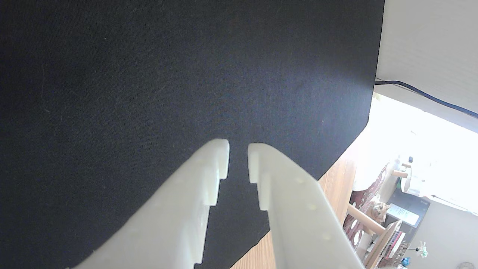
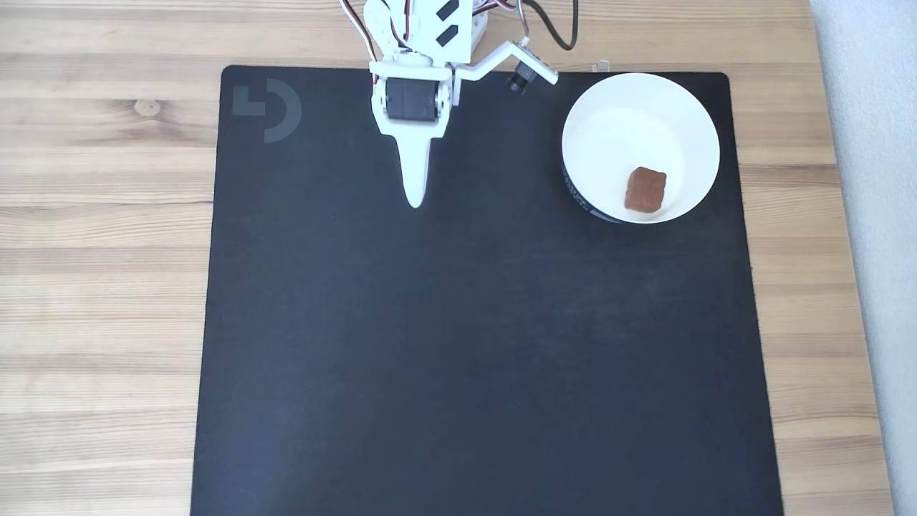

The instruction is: Pick up the toy and place it on the plate

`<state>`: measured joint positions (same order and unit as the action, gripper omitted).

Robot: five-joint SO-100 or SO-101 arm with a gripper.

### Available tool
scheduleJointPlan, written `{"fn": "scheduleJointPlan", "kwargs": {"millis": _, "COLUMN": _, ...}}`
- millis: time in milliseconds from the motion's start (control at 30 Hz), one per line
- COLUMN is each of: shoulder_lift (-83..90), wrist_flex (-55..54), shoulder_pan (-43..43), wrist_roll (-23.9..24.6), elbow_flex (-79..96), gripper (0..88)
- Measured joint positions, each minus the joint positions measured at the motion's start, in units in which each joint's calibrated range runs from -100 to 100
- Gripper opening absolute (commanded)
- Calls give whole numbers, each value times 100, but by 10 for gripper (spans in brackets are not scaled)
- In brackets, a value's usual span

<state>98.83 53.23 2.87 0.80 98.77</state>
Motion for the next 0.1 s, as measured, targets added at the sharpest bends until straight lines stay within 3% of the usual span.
{"fn": "scheduleJointPlan", "kwargs": {"millis": 100, "shoulder_lift": 0, "wrist_flex": 0, "shoulder_pan": 0, "wrist_roll": 0, "elbow_flex": 0, "gripper": 25}}
